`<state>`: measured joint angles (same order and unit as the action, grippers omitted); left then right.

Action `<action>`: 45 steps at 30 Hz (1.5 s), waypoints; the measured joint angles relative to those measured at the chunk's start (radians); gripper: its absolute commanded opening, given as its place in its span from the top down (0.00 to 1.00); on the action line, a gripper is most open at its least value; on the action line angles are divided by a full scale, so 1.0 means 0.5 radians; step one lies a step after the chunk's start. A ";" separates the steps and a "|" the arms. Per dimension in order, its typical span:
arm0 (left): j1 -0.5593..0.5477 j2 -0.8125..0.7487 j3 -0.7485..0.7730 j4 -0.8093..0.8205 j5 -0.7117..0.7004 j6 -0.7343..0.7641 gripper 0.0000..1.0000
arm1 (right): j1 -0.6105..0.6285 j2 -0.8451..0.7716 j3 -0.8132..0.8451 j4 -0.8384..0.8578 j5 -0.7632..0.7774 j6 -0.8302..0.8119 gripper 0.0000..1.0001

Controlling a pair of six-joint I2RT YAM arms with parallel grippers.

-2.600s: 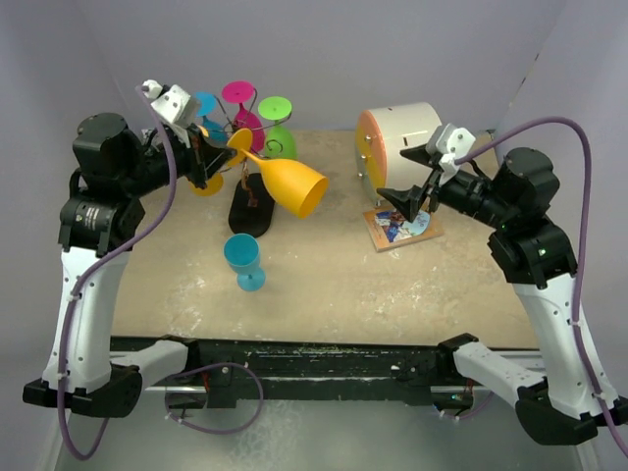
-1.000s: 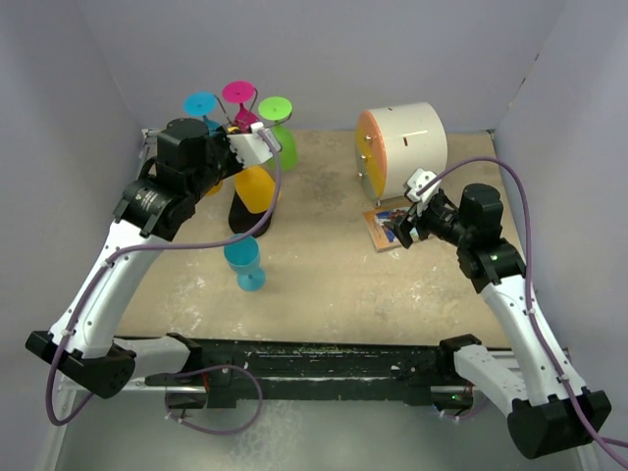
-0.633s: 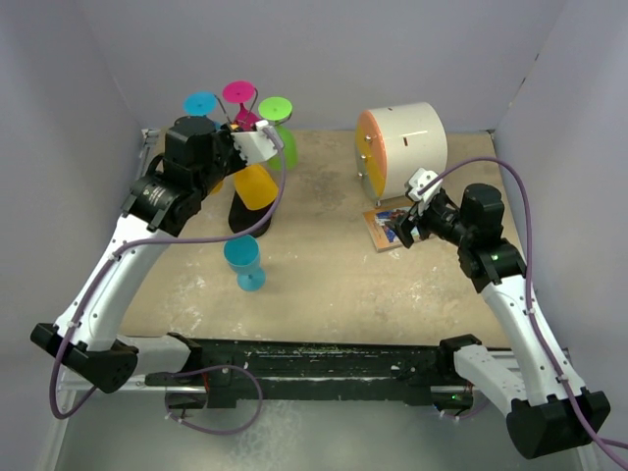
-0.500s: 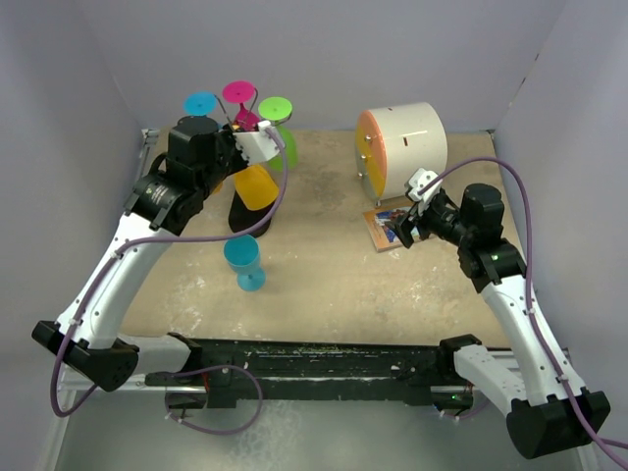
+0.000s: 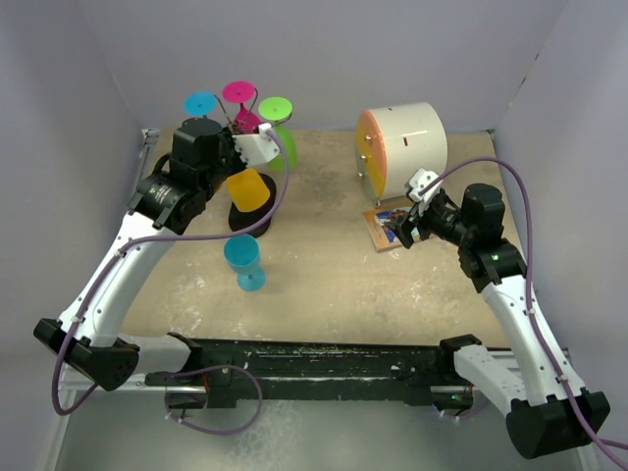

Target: Place the wine glass upside down on the wine glass rack

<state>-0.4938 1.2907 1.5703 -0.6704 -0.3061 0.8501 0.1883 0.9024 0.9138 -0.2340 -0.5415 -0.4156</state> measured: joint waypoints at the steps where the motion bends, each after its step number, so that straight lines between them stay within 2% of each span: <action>1: 0.000 0.000 0.000 -0.002 -0.010 0.005 1.00 | 0.000 0.000 0.000 0.000 -0.001 -0.001 0.15; 29: 0.000 -0.168 -0.127 -0.066 -0.011 0.119 1.00 | -0.061 -0.001 0.000 0.000 -0.005 -0.007 0.15; 45: 0.001 -0.272 -0.130 -0.204 0.266 0.206 0.97 | -0.095 0.000 0.000 0.000 -0.018 -0.007 0.14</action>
<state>-0.4934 1.1545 1.5051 -0.7727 -0.1730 0.9531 0.1410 0.9024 0.9138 -0.2340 -0.5507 -0.4191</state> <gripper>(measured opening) 0.024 0.856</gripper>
